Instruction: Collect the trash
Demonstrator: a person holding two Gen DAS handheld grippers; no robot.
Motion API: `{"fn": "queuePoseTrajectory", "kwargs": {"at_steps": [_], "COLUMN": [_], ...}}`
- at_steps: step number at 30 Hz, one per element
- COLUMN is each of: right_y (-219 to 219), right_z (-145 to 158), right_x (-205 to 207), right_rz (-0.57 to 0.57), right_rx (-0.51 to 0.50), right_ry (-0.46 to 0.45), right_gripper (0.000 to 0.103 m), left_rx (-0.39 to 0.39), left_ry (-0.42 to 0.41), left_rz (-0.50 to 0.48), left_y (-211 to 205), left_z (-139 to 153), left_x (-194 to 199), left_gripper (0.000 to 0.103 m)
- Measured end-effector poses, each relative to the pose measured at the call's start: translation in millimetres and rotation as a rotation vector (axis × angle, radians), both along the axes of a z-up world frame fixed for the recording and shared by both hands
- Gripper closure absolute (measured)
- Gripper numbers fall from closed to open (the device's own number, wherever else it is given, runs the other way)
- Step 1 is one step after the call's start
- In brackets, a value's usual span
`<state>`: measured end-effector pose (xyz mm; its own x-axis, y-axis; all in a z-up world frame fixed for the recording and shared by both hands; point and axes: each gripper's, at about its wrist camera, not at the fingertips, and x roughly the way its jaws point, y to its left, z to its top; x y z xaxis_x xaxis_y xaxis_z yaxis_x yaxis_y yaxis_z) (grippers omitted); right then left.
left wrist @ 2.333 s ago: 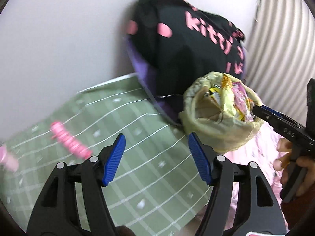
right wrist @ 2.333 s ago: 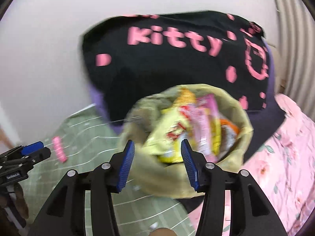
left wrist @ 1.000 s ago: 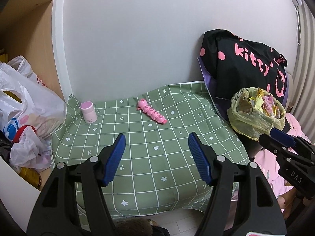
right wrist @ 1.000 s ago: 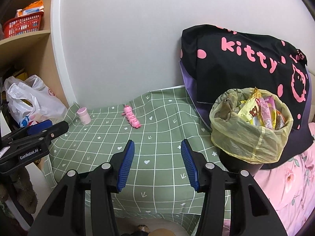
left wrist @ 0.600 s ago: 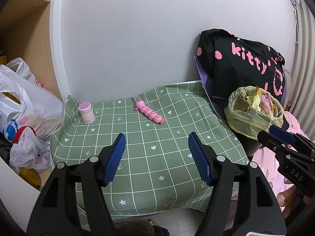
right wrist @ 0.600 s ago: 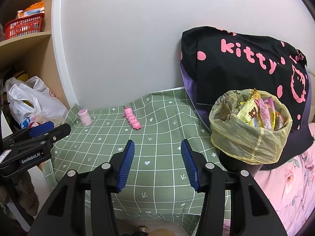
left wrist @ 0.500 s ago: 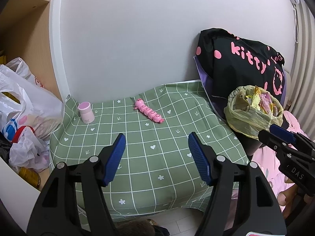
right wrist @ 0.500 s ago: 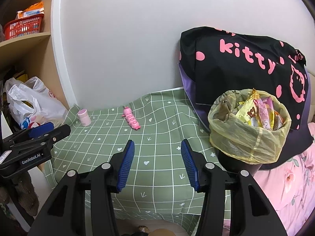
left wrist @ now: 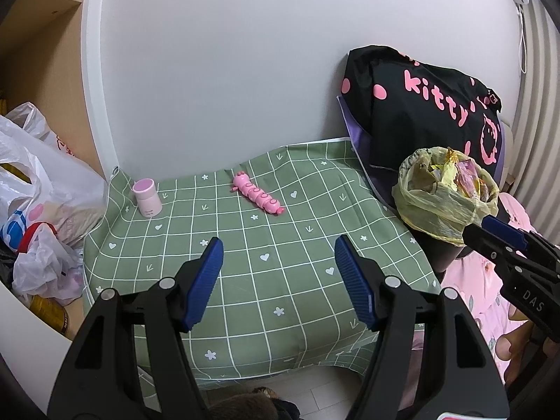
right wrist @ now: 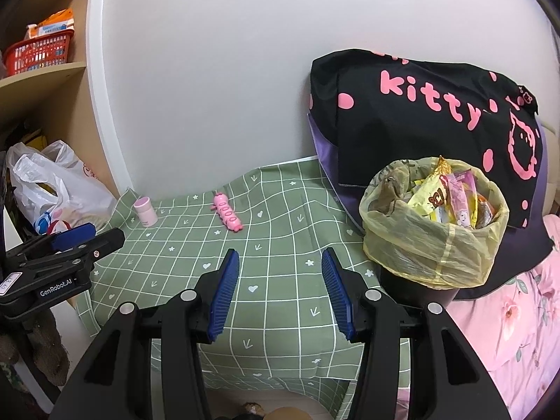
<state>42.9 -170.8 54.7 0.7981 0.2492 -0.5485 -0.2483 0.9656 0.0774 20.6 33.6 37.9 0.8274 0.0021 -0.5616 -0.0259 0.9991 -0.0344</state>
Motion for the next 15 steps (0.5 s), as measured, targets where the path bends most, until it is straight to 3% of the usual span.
{"fn": "queuePoseTrajectory", "kwargs": {"at_steps": [15], "right_y": [-0.8], "right_z": [0.9], "right_x": [-1.6], "right_rz": [-0.002], "right_rx": [-0.001], "right_ry": [-0.002], "right_gripper": [0.057], "left_rx": [-0.005], "left_ry": [-0.007], "left_rz": [0.0], "left_y": [-1.5], "left_z": [1.2], "left_x": [-2.1], "left_gripper": [0.04]}}
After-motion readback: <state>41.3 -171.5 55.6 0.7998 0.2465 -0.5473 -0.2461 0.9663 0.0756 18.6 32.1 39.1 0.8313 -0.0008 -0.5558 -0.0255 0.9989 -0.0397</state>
